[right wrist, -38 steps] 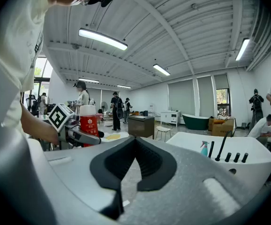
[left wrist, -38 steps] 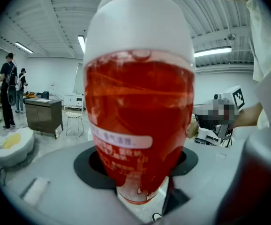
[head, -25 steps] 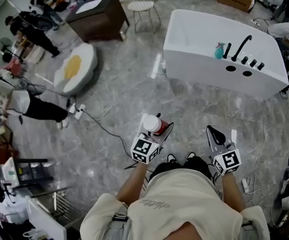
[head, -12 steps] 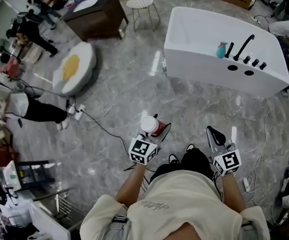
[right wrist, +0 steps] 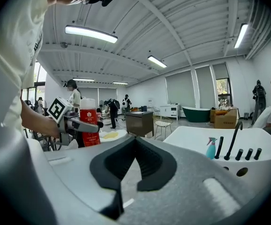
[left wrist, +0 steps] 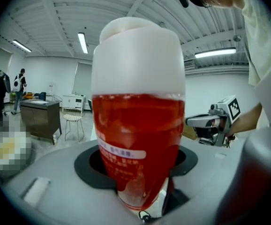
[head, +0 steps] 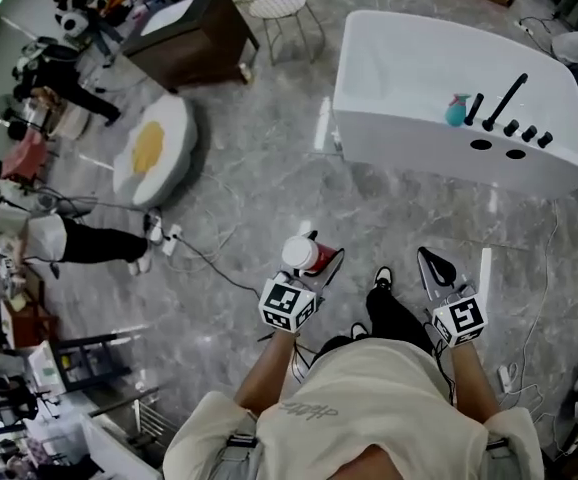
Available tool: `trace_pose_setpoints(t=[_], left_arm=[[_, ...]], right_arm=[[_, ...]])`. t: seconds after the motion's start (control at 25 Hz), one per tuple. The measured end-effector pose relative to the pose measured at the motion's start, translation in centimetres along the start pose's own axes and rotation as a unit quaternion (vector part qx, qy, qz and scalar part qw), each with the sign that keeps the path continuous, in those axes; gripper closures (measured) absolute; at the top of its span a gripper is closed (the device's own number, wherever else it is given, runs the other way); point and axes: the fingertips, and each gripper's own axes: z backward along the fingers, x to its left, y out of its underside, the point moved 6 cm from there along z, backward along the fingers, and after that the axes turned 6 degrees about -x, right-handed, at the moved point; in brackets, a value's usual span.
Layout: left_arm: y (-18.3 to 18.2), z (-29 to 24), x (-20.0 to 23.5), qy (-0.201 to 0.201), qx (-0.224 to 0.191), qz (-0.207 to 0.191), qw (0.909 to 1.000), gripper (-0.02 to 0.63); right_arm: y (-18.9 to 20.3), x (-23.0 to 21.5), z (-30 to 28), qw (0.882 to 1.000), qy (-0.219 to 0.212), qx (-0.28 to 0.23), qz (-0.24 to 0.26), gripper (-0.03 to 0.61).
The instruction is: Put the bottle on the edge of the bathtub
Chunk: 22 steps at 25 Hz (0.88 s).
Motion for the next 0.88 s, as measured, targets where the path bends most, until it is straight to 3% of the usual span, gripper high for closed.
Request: trace_pose_setpoints(t=[0.48,0.68,0.88], left_arm=[[-6.3,-10.1,7.6,-0.03,-0.033,0.008,0.999,0.318],[-6.4,-12.1,10.2,-0.039,-0.024,0.023,0.9987,0.318],[-5.4,-14.6,13.8,-0.024,-0.002,0.025,0.9994,0.318]], right_arm=[[-2.9,-10.8,-10.8,1.0,-0.028,-0.003,0.005,0.577],[-4.0,-12.8,-14.9,0.999,-0.037,-0.004,0.007,0.577],[-2.9,-13.8,-19.2,0.999,-0.042,0.026,0.004,0.577]])
